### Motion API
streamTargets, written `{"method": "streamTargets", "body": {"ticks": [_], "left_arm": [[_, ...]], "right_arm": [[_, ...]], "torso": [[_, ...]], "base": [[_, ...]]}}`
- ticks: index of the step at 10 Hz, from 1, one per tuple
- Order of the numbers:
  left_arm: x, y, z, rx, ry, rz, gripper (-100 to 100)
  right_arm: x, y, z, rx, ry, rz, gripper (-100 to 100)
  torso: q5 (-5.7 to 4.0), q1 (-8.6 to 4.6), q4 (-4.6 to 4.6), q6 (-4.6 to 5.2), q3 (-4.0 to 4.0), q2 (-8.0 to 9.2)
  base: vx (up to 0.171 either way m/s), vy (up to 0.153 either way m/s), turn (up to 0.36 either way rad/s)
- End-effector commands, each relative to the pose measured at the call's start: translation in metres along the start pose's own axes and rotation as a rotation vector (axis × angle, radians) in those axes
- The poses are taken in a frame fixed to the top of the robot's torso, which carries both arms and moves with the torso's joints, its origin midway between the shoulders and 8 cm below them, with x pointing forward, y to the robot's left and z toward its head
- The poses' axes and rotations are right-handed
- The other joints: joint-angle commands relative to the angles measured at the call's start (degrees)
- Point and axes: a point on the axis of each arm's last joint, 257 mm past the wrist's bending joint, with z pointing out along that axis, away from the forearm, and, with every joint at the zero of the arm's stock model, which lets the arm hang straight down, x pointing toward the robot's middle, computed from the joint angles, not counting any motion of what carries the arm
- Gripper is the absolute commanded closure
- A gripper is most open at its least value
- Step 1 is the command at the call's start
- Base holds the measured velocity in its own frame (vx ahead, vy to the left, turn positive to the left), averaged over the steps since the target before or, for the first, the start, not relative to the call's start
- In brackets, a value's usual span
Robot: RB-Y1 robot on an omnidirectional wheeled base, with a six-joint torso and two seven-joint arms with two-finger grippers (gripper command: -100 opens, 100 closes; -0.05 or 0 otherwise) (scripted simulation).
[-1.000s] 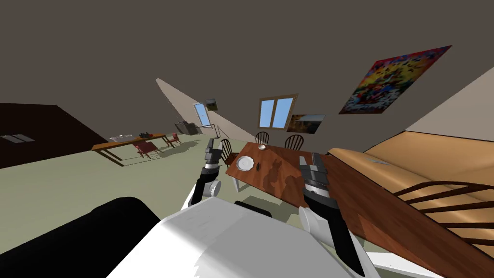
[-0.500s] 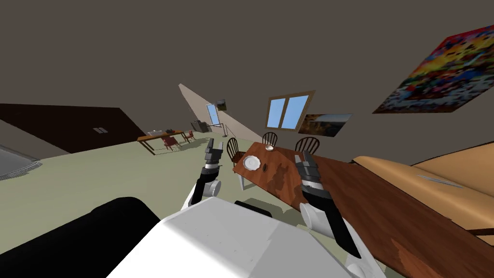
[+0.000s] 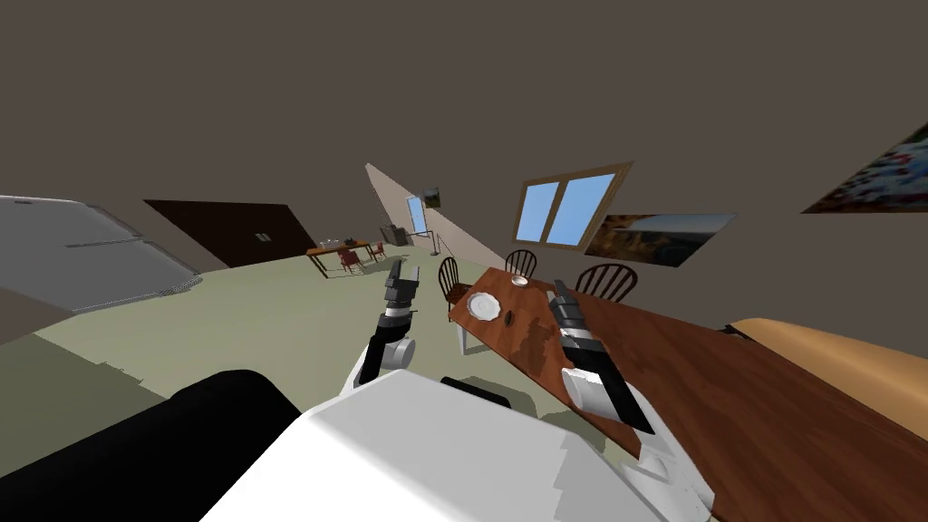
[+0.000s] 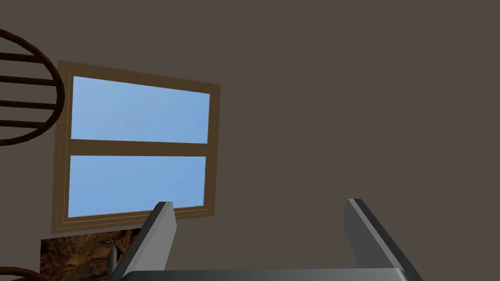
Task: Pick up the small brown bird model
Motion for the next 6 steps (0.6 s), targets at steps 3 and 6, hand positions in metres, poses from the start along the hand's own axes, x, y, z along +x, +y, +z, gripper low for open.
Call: {"method": "streamTargets", "body": {"ticks": [3,6], "left_arm": [[0.000,0.000,0.000,0.000,0.000,0.000,0],[0.000,0.000,0.000,0.000,0.000,0.000,0]], "right_arm": [[0.002,-0.029,0.009,0.087,0.029,-0.047,-100],[-0.003,-0.072,0.017,0.197,0.058,-0.112,-100]], "torso": [[0.00,-0.01,0.00,0.02,-0.01,-0.02],[0.00,-0.03,0.00,0.07,-0.01,-0.02]], "base": [[-0.009,0.017,0.140],[-0.005,0.018,0.188]]}}
